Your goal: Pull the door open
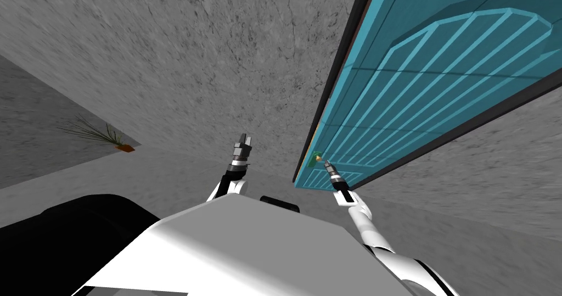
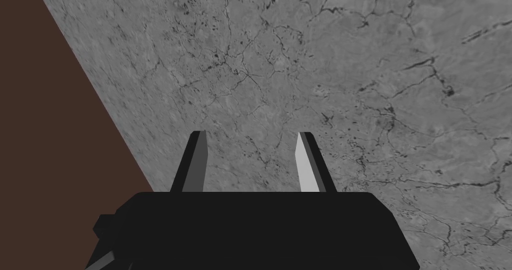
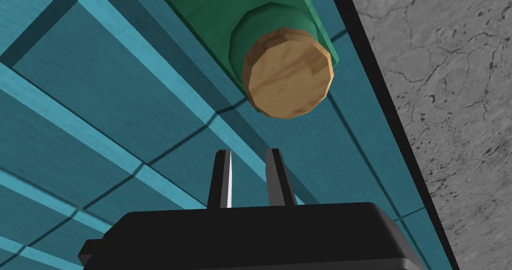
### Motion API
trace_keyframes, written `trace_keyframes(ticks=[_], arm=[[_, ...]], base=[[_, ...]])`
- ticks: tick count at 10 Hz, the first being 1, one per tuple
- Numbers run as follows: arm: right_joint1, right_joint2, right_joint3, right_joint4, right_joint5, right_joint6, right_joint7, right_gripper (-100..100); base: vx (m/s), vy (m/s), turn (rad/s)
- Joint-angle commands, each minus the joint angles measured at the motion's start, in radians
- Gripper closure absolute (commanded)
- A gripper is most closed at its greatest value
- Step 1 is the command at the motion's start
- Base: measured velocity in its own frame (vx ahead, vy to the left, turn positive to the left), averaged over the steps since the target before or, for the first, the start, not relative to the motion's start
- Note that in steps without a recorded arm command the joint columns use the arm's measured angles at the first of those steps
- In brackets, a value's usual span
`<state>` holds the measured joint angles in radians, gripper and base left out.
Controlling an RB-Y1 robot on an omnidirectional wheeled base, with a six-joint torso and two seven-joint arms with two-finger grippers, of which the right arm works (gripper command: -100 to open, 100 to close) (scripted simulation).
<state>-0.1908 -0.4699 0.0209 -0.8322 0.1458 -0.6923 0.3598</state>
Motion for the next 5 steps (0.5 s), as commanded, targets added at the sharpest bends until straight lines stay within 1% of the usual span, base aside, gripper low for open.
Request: trace_keyframes(ticks=[1, 3, 4, 5], arm=[[0.008, -0.009, -0.001, -0.002, 0.020, -0.010, 0.047, -100], [0.021, -0.022, -0.003, -0.006, 0.049, -0.021, 0.104, -100], [0.021, -0.022, -0.003, -0.006, 0.049, -0.021, 0.118, -100], [0.027, -0.029, -0.004, -0.008, 0.063, -0.027, 0.155, -100]], base=[[-0.029, 0.075, -0.091], [-0.037, 0.072, -0.081], [-0.031, 0.051, -0.033], [-0.033, 0.041, -0.048]])
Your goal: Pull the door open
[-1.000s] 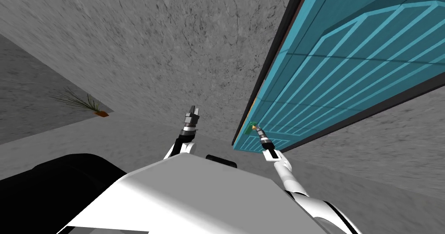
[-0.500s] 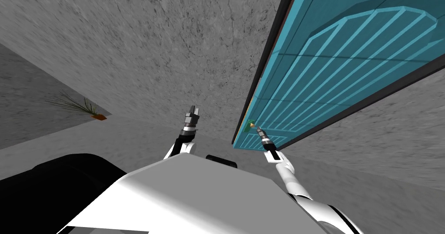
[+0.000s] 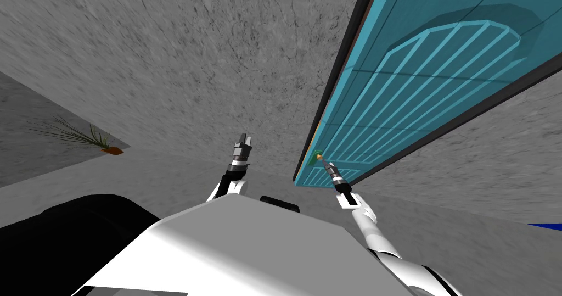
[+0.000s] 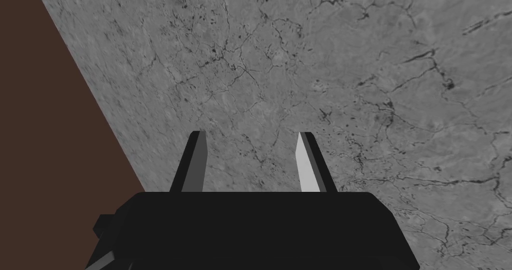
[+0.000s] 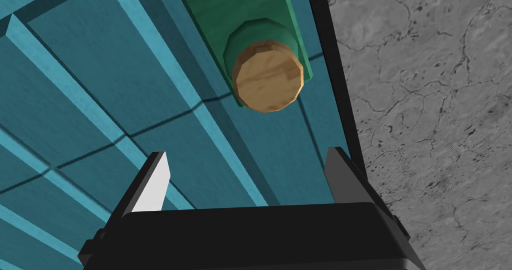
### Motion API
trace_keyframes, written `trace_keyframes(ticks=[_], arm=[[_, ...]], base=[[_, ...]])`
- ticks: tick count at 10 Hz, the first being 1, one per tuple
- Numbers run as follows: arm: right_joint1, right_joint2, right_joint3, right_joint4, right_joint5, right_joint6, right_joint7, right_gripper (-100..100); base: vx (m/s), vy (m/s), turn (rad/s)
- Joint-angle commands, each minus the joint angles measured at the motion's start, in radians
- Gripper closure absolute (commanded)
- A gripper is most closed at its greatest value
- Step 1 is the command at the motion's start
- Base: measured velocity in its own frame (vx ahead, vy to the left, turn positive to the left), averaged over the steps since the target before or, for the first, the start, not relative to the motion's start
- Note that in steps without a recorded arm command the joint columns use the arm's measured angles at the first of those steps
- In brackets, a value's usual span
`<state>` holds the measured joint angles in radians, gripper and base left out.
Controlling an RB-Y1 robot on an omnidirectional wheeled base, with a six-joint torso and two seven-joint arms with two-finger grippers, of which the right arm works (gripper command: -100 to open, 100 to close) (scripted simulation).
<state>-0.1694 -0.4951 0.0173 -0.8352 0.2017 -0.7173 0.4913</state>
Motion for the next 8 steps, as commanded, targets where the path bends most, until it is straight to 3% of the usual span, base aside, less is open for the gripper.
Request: trace_keyframes(ticks=[1, 8], arm=[[0.012, -0.010, -0.002, -0.007, 0.023, -0.007, 0.050, -100], [0.042, -0.039, -0.006, -0.015, 0.089, -0.032, 0.229, -100]], base=[[-0.037, 0.050, -0.085], [-0.034, 0.051, -0.062]])
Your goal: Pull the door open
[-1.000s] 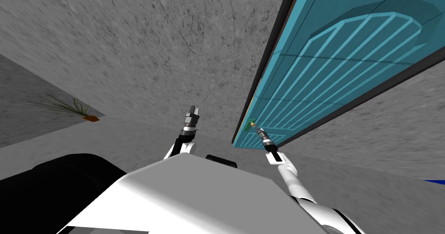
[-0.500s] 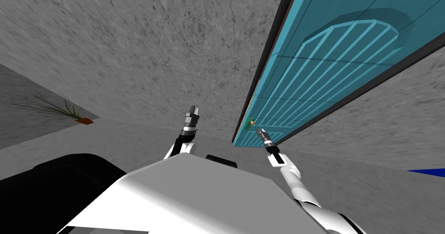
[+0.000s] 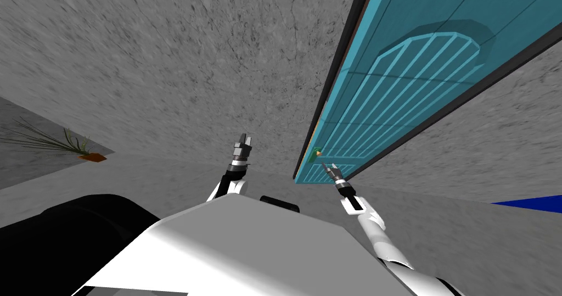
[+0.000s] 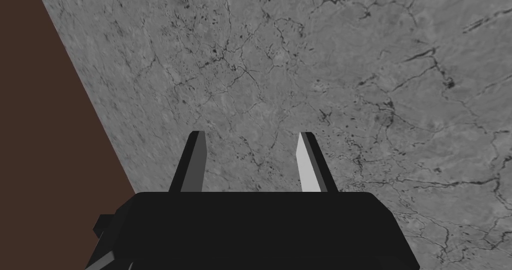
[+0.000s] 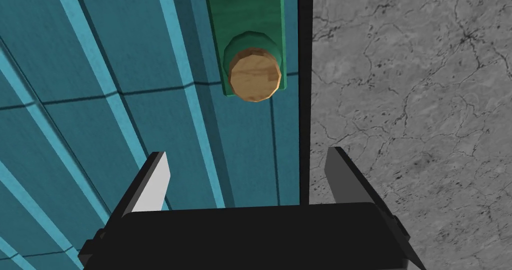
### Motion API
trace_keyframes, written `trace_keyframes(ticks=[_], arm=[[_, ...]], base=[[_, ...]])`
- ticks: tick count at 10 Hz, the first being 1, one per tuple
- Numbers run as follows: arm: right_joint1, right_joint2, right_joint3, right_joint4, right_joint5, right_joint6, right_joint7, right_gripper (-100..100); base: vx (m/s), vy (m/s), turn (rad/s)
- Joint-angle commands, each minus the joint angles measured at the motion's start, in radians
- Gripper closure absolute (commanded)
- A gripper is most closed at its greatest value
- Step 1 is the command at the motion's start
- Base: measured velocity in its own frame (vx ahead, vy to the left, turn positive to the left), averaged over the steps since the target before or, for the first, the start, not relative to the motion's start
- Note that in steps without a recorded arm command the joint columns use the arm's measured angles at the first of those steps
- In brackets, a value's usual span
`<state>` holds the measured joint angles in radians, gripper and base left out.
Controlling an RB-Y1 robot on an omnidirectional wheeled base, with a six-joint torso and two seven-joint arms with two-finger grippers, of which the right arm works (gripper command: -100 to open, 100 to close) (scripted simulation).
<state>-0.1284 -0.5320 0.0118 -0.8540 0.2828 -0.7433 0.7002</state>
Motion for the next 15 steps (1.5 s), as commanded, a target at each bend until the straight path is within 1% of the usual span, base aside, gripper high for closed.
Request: trace_keyframes(ticks=[1, 3, 4, 10, 11, 12, 13, 15], arm=[[0.006, -0.006, -0.001, 0.003, 0.017, -0.009, 0.040, -100], [0.014, -0.013, -0.003, 0.002, 0.035, -0.015, 0.073, -100], [0.015, -0.011, -0.002, -0.005, 0.029, -0.010, 0.060, -100], [-0.003, 0.010, -0.017, 0.008, 0.028, 0.013, 0.087, -100], [-0.005, 0.013, -0.019, 0.010, 0.027, 0.016, 0.090, -100], [-0.003, 0.010, -0.017, 0.007, 0.027, 0.014, 0.087, -100], [-0.003, 0.010, -0.017, 0.007, 0.027, 0.014, 0.087, 100], [-0.003, 0.010, -0.017, 0.007, 0.027, 0.014, 0.087, 100]], base=[[-0.045, 0.050, -0.056], [-0.036, 0.042, -0.050], [-0.015, 0.021, -0.014], [0.180, 0.028, 0.045], [0.206, 0.033, 0.029], [0.090, 0.009, 0.008], [-0.011, 0.001, -0.003], [-0.029, -0.005, 0.007]])
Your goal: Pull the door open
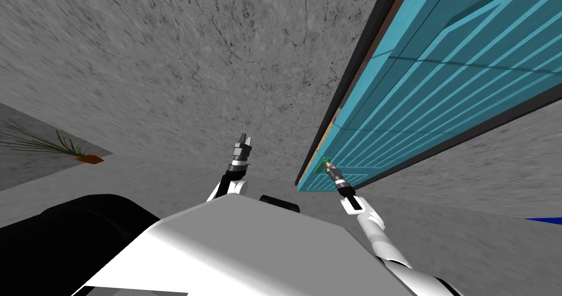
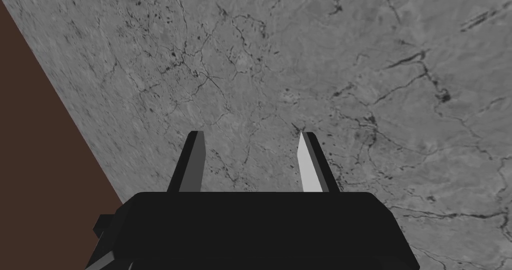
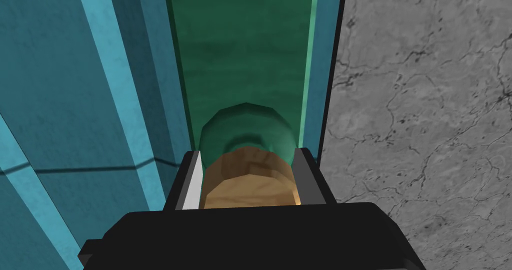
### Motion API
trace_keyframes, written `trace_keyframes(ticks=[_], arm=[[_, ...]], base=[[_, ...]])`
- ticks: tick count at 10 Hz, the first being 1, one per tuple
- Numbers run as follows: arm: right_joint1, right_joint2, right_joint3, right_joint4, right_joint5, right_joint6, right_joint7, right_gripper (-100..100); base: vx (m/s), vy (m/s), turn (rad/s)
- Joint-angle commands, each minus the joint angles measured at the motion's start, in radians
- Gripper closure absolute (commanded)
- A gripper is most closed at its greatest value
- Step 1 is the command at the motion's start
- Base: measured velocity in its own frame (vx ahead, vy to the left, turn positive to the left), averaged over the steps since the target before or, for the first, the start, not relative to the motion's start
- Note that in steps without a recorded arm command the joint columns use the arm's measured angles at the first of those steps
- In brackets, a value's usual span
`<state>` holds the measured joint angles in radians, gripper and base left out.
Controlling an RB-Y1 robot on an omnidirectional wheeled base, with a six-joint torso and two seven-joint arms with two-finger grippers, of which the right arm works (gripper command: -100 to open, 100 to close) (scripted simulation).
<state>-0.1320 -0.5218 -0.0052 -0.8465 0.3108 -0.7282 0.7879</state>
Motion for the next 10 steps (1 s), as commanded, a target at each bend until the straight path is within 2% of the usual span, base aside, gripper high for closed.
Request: trace_keyframes(ticks=[1, 3, 10], arm=[[0.001, 0.000, 0.000, 0.000, -0.001, -0.001, 0.000, 100], [0.001, 0.000, 0.000, 0.000, -0.001, -0.001, 0.000, 100], [-0.015, 0.017, 0.009, 0.008, -0.074, 0.017, -0.164, 100]], base=[[-0.016, -0.005, -0.002], [-0.004, -0.001, -0.002], [-0.049, -0.076, 0.083]])
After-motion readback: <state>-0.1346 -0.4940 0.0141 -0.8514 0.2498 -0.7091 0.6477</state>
